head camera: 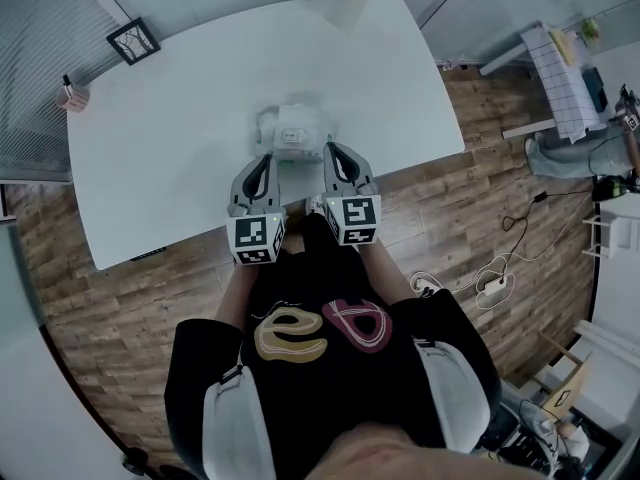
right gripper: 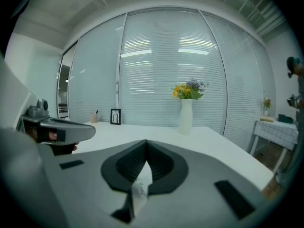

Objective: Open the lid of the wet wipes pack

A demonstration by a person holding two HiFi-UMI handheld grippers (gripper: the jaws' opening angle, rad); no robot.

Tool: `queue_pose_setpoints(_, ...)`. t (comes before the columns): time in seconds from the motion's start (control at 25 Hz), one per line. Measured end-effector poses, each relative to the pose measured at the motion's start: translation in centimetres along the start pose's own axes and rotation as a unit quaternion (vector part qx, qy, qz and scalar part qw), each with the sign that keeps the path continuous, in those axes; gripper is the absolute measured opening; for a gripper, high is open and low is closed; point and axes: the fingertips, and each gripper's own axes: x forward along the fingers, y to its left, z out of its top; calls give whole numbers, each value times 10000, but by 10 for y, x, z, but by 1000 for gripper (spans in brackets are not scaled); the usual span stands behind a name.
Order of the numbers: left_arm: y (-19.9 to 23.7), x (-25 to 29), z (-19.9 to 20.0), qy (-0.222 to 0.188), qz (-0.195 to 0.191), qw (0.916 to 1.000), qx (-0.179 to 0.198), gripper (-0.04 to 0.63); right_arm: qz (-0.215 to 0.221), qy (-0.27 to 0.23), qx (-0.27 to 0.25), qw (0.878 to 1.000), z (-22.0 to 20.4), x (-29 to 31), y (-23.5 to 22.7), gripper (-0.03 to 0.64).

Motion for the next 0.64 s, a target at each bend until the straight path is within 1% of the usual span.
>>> queue_pose_setpoints(0.12, 2, 1, -5, 48, 8, 9999, 88, 18, -28, -94, -106, 9999, 5, 2, 0, 9)
queue_pose_setpoints(0.28, 2, 3, -8, 99, 1, 9997, 232, 18, 33, -181, -90, 9998, 11, 5, 0, 9)
queue_pose_setpoints(0.48, 8, 9, -9, 118, 104, 9999, 62, 18, 94, -237, -348, 9991, 17, 14, 3, 9)
queue_pose_setpoints(0.64, 9, 12, -6, 81, 108, 9999, 55, 18, 71, -276, -507, 9983, 21, 19, 3, 9)
